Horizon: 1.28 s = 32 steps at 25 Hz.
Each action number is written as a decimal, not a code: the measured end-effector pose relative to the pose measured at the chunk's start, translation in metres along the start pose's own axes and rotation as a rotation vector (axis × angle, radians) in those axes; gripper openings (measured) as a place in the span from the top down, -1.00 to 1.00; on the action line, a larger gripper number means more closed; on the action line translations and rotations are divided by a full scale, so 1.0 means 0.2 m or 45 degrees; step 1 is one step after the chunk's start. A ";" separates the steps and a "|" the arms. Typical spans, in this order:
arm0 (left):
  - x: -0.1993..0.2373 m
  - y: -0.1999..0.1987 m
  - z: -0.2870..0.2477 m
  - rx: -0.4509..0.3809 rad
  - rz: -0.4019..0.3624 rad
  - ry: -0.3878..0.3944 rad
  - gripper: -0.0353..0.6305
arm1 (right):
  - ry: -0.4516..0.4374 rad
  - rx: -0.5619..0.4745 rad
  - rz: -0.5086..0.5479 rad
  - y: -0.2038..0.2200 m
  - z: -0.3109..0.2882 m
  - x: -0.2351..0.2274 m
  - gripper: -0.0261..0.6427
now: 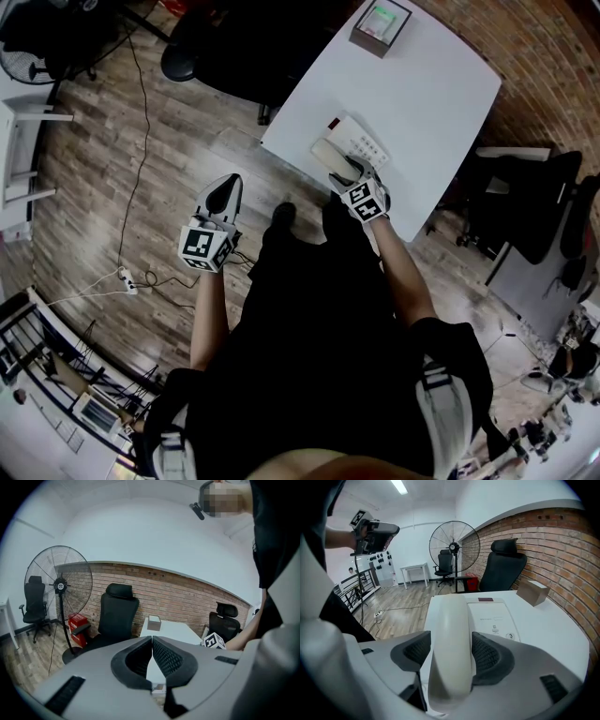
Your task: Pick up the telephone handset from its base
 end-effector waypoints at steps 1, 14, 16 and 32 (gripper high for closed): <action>0.00 0.00 0.00 0.000 0.003 -0.003 0.83 | 0.002 0.001 0.002 0.00 0.00 0.00 0.13; 0.02 -0.01 0.00 -0.009 0.008 -0.005 0.83 | -0.004 0.000 -0.033 0.00 -0.01 -0.01 0.30; 0.02 0.00 0.00 -0.009 0.010 -0.005 0.83 | -0.004 0.006 -0.031 0.00 -0.01 -0.01 0.30; 0.05 -0.05 0.00 -0.035 0.006 0.019 0.83 | 0.038 -0.013 -0.022 -0.03 0.02 0.02 0.31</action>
Point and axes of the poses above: the fingertips, and each gripper's own axes: z backward along the fingers, x to its left, y out of its underside, the point moved 1 cm from there along z, backward along the fingers, and after that the axes turned 6 degrees about -y, right-handed, at the moved point
